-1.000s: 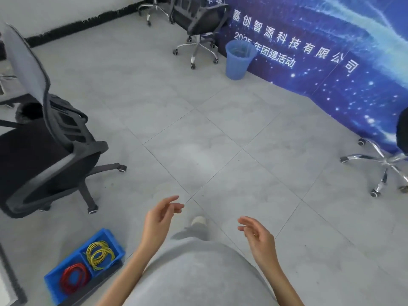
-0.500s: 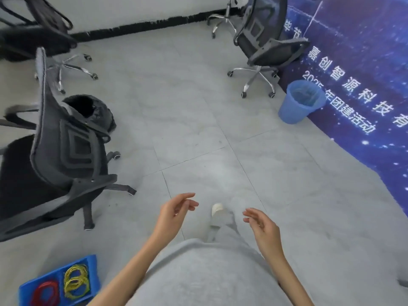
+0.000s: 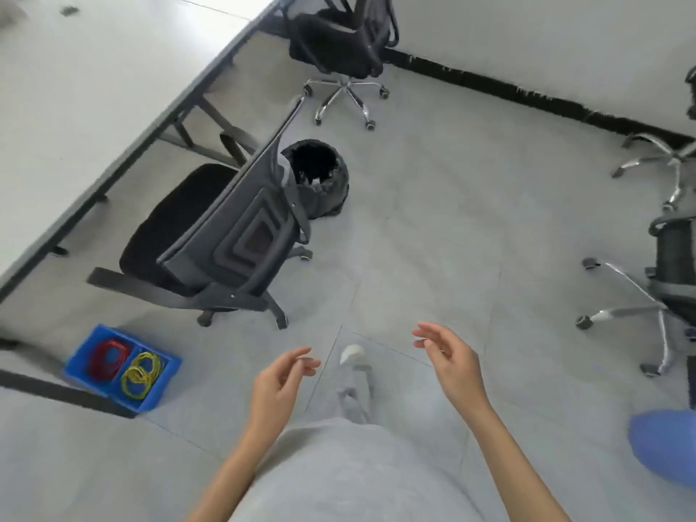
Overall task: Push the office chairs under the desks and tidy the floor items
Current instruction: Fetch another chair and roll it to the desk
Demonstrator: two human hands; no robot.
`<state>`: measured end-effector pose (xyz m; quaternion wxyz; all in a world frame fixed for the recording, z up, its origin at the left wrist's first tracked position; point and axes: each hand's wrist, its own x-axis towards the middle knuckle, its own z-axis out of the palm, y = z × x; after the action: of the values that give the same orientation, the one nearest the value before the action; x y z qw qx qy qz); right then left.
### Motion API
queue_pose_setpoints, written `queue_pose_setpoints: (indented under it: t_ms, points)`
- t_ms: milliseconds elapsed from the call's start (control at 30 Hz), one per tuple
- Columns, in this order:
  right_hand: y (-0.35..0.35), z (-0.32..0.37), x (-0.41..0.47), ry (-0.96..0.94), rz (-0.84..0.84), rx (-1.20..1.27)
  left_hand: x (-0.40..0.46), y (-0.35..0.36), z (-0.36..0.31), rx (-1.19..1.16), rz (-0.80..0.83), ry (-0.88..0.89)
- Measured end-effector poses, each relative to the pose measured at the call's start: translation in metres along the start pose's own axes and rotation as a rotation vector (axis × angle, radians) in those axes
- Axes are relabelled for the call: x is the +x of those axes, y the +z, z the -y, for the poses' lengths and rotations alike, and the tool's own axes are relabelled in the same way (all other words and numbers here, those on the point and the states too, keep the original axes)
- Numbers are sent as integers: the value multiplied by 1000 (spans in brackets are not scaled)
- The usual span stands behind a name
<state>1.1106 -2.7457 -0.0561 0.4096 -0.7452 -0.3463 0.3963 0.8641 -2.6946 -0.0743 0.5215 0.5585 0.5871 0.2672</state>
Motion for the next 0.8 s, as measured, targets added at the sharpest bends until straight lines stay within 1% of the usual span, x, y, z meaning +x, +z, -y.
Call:
queue_pose_setpoints:
  t_ms: [167,267,367,467,533,567,600,667,733,767,800]
  points:
    - [-1,16,82,17,105,-61,87,8,-54,-54,-136,27]
    - [2,43,129,-2,217,-113,121,1,-91,-81,-248,72]
    - [15,79,185,-88,366,-195,151,-14,-110,-44,-388,136]
    - [42,128,248,-313,493,-320,179,-32,-116,126,-567,166]
    - [69,164,288,-550,538,-420,198,-46,-116,348,-696,192]
    - [84,182,307,-697,552,-461,208,-53,-115,474,-731,183]
    - [99,198,325,-836,581,-499,218,-60,-112,592,-745,139]
    - [128,227,356,-1052,681,-573,235,-66,-104,758,-725,-51]
    - [156,250,381,-1222,785,-673,248,-66,-99,802,-674,-268]
    - [169,257,389,-1288,852,-737,253,-67,-99,796,-664,-339]
    - [180,263,396,-1313,939,-809,257,-67,-101,783,-677,-390]
